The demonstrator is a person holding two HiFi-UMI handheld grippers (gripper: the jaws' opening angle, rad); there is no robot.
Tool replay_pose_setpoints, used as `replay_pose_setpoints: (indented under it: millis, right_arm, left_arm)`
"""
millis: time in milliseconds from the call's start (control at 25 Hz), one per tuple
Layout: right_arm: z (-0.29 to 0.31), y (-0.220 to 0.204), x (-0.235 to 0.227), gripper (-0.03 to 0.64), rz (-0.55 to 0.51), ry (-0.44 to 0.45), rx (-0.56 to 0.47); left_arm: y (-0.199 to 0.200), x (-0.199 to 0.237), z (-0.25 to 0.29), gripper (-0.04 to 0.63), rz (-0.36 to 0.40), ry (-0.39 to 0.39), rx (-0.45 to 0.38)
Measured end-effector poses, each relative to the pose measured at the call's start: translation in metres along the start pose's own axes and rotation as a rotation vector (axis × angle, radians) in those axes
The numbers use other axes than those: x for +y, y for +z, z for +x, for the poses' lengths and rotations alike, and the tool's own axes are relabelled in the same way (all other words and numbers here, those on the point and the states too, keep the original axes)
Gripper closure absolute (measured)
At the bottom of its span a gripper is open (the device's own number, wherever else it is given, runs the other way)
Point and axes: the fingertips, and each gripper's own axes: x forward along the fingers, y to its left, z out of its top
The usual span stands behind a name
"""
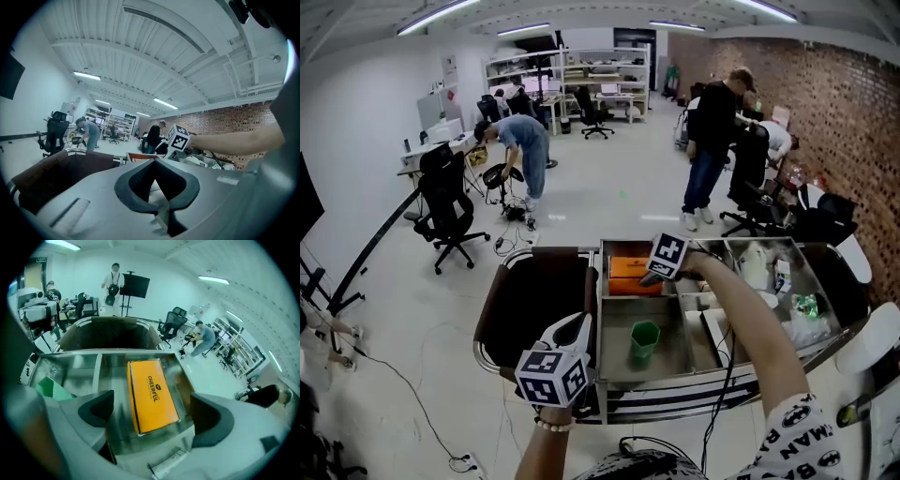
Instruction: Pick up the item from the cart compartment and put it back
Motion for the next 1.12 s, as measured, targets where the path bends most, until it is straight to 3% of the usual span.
replay_pose_setpoints:
  millis: [120, 200, 240, 360, 440, 600, 760, 840, 960, 1120]
  right_arm:
    - [-0.041, -0.002, 0.001, 0.097, 0.072, -0.044, -0.073]
    - [-0.075, -0.007, 0.006, 0.139, 0.136, -0.086, -0.128]
    - [-0.092, -0.010, 0.010, 0.196, 0.166, -0.117, -0.160]
    - [-0.142, -0.010, 0.027, 0.497, 0.247, -0.227, -0.306]
    - [-0.171, -0.008, 0.044, 0.614, 0.319, -0.273, -0.424]
    - [-0.214, -0.010, 0.081, 0.614, 0.506, -0.355, -0.604]
    - [-0.243, -0.016, 0.155, 0.614, 0.709, -0.362, -0.795]
    - [-0.258, -0.020, 0.192, 0.614, 0.726, -0.424, -0.828]
    - [-0.272, -0.027, 0.241, 0.614, 0.691, -0.572, -0.791]
    - [-0.275, -0.030, 0.294, 0.611, 0.749, -0.574, -0.834]
  left_arm:
    - [0.002, -0.007, -0.009, 0.592, -0.006, -0.032, 0.003]
    - [0.001, -0.014, -0.016, 0.592, -0.009, -0.060, 0.010]
    - [-0.001, -0.017, -0.020, 0.592, -0.011, -0.074, 0.012]
    - [-0.010, -0.025, -0.036, 0.592, -0.016, -0.103, 0.020]
    - [-0.017, -0.029, -0.046, 0.592, -0.017, -0.115, 0.030]
    - [-0.018, -0.035, -0.064, 0.592, -0.016, -0.131, 0.014]
    - [-0.031, -0.048, -0.090, 0.592, -0.011, -0.141, 0.012]
    - [-0.037, -0.052, -0.100, 0.592, 0.004, -0.140, 0.016]
    - [-0.047, -0.054, -0.116, 0.592, 0.013, -0.133, 0.018]
    - [-0.064, -0.055, -0.137, 0.592, -0.002, -0.132, 0.038]
